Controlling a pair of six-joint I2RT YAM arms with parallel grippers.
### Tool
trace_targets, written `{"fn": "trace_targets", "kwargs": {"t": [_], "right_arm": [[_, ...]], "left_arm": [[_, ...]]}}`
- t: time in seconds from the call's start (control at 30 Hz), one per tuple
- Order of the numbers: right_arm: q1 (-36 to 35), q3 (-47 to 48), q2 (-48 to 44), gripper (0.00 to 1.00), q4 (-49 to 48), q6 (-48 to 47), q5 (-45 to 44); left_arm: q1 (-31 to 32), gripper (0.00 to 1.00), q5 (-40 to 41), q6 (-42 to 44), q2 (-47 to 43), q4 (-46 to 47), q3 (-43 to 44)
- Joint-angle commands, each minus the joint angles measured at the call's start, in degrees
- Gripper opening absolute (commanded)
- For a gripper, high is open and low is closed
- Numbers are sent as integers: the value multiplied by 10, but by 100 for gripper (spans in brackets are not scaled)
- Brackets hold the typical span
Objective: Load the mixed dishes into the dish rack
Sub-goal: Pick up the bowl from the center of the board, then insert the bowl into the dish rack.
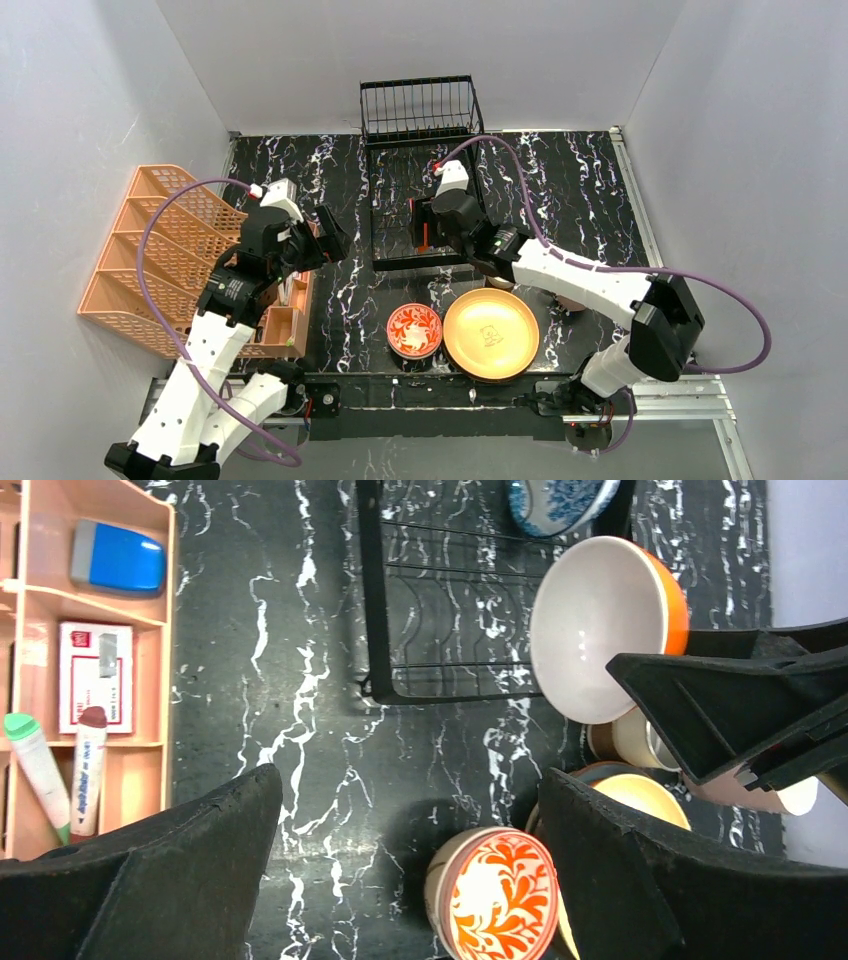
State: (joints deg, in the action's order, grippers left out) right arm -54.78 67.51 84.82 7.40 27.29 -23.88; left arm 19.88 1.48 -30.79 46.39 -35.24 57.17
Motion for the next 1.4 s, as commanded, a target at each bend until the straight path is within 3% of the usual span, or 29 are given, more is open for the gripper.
{"fn": "trace_targets", "kwargs": {"t": [0.0, 0.33, 0.6, 1.37], "right_arm": [[-3, 33, 11, 1, -57, -45, -52], [3, 42, 71, 1, -125, -98, -73], [15, -3, 104, 1, -282, -151, -61], [72, 31, 217, 1, -356, -104, -49]], "left_arm": [[-1, 98, 49, 12, -11, -10, -20], [-2, 98, 75, 24, -36, 11, -78], [-2, 98, 79, 23, -55, 24, -120], [-1, 98, 79, 29, -72, 32, -131]]}}
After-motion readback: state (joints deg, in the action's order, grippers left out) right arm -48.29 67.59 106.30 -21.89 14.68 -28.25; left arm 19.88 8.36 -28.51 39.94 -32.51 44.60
